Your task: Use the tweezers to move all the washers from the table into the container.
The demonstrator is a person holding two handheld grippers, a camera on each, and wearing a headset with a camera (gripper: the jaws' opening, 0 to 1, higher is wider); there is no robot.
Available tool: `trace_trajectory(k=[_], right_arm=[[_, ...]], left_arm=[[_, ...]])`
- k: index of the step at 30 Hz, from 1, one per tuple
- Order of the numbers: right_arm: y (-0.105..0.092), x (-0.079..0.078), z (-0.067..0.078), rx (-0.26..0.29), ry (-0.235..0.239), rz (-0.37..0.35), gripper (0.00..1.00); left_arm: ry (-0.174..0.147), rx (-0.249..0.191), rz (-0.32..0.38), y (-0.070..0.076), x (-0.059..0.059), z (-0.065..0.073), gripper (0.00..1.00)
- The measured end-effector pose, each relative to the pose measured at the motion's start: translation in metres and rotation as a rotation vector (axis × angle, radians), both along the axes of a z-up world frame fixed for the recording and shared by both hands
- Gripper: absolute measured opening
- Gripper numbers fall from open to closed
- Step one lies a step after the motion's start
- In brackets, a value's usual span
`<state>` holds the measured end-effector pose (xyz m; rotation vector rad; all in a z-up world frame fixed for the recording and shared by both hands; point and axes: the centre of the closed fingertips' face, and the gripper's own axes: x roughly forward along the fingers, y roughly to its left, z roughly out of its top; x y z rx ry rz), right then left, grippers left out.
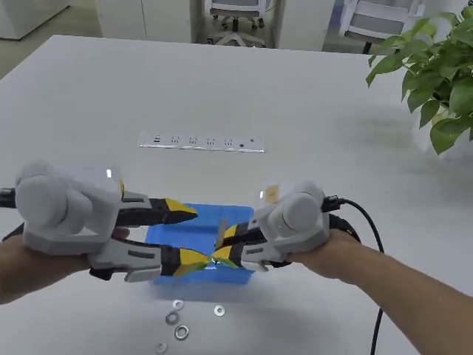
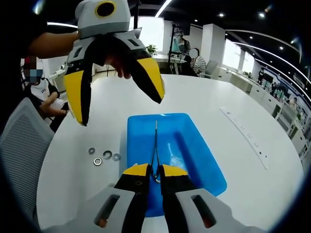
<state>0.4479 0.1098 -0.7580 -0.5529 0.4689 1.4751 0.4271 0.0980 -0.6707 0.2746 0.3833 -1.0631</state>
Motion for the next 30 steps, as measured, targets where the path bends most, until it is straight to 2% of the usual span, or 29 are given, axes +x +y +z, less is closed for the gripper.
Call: trace_trajectory(k=[5, 12, 20, 25, 30], right_arm=[[0.0, 0.002, -0.003, -0.009, 0.006, -0.004, 0.1], [0.0, 0.002, -0.005, -0.014, 0.008, -0.001, 0.1], [0.0, 0.003, -0.006, -0.012, 0.009, 0.008, 0.1], [0.0, 0.003, -0.006, -0.011, 0.008, 0.016, 0.1], [0.0, 0.003, -0.006, -0.01, 0.001, 0.018, 0.11]], left_arm=[[0.0, -0.001, -0.018, -0.005, 0.009, 0.0, 0.3], [-0.001, 0.027, -0.056, -0.011, 0.018, -0.009, 0.2], [0.007, 0.069, -0.104, -0.017, 0.023, -0.022, 0.13], [0.006, 0.079, -0.116, -0.018, 0.026, -0.025, 0.08], [-0.002, 0.082, -0.127, -0.018, 0.026, -0.024, 0.07]])
